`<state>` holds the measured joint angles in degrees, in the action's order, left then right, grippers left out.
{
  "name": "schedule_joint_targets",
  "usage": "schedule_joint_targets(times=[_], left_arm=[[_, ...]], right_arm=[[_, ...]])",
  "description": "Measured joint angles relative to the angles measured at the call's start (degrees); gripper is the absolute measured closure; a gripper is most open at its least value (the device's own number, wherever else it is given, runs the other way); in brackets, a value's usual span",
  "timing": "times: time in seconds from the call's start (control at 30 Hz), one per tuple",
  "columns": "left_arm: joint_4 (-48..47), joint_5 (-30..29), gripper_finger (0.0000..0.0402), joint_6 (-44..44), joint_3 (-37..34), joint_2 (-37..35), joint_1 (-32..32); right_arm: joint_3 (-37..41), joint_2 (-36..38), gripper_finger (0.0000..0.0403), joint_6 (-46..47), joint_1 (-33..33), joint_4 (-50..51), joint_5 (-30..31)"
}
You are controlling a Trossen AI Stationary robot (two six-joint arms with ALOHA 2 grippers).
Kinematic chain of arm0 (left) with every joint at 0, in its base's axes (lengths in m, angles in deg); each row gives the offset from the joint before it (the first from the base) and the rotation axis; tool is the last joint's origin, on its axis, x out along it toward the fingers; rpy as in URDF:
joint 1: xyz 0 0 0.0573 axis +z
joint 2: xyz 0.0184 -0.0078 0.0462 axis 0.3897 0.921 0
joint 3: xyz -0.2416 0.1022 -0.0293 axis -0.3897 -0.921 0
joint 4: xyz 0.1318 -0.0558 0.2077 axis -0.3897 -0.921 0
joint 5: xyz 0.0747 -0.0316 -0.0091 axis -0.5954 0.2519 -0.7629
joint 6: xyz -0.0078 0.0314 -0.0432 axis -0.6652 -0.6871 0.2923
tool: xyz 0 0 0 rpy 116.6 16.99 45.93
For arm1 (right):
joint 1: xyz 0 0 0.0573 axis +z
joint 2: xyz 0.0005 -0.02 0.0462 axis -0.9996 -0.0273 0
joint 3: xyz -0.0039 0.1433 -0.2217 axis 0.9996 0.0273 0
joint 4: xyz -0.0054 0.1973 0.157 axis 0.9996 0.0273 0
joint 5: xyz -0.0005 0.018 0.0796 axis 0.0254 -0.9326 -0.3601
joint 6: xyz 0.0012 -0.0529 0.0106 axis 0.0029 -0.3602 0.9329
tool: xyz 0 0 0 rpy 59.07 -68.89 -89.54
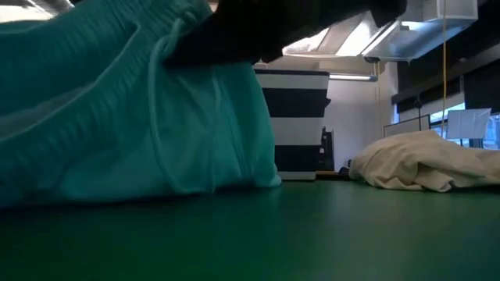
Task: Fold laundry
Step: Fold the blue shorts
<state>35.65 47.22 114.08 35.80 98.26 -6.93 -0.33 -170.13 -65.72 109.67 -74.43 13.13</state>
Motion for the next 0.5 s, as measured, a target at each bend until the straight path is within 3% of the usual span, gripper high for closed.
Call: schedule_joint_targets(times=[0.23,0.4,0.5], left_arm=[[-2.9,2.4,0.0119,3.4,0.0,0.1,-1.3],[-6.5,6.2,0.0119,8.0,0.0,0.0,-2.6],[-7.6,7.8,0.0119,10.0,0.1,0.0,-3.4]], right_arm=[[0.1,0.0,0.0391,0.1,-0.3,0.1,0.9],[0.0,0.0,0.0376,3.9,-1.4,0.0,0.9],[0.0,0.0,0.0386,5.3,-2.3,0.0,0.9]])
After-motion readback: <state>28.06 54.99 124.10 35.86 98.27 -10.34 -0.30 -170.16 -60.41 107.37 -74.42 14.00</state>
